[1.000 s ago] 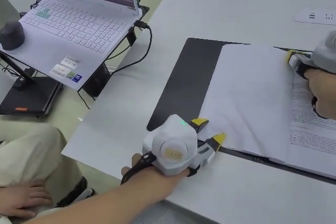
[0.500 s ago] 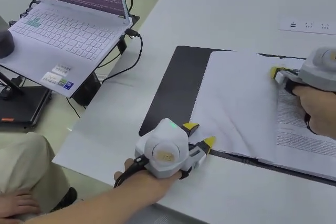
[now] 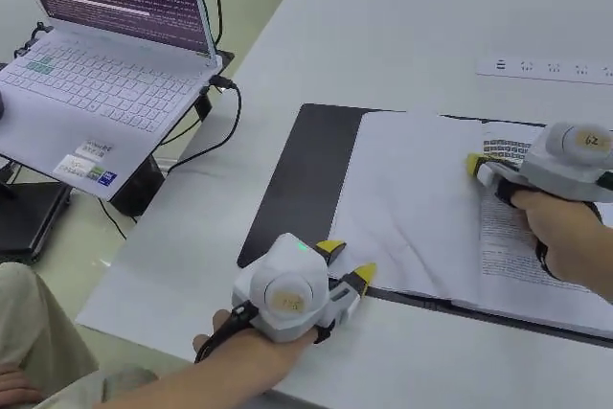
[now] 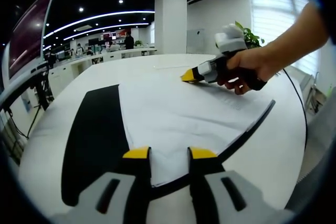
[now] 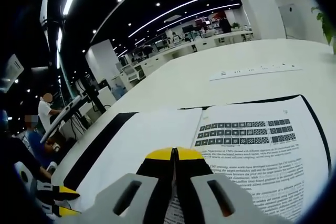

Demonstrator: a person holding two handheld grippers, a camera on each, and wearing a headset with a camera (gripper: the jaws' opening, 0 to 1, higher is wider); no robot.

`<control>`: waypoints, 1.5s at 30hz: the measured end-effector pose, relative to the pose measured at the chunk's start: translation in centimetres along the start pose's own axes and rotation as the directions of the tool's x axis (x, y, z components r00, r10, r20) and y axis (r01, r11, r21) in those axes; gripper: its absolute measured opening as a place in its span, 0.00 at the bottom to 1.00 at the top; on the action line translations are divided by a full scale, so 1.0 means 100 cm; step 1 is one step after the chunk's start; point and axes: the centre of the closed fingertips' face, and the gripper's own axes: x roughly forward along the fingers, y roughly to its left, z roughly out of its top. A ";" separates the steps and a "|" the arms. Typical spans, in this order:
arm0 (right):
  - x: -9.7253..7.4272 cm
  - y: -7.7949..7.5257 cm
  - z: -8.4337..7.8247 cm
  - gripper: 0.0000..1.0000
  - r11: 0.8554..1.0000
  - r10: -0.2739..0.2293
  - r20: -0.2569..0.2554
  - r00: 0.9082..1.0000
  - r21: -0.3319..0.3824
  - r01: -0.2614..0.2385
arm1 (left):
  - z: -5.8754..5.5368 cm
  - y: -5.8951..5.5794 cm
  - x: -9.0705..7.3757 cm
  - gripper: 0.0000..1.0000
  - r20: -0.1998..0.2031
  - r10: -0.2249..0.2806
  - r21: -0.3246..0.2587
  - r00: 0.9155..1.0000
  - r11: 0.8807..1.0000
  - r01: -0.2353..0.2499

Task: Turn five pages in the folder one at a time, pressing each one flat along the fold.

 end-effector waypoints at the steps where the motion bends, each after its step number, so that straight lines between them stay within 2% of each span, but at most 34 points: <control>1: -0.001 0.000 -0.001 0.00 1.000 0.000 0.001 1.000 0.004 0.000 | 0.000 0.000 0.000 0.26 0.001 0.001 0.000 1.000 1.000 -0.001; 11: -0.011 0.000 -0.009 0.00 0.999 0.006 0.015 1.000 0.047 -0.007 | 0.000 -0.001 0.000 0.26 0.002 0.002 0.001 1.000 1.000 -0.002; 25: -0.031 0.008 -0.023 0.00 0.998 0.023 0.019 1.000 0.062 -0.024 | 0.000 0.000 0.000 0.26 0.003 0.002 0.002 1.000 1.000 -0.002; 31: -0.044 0.014 -0.032 0.00 0.995 0.040 0.028 0.999 0.086 -0.042 | -0.001 0.000 0.001 0.26 0.004 0.002 0.001 1.000 1.000 -0.002; 45: -0.072 0.035 -0.058 0.00 0.991 0.093 0.010 0.996 0.090 -0.094 | -0.001 0.000 0.000 0.26 0.003 0.005 -0.001 1.000 1.000 -0.005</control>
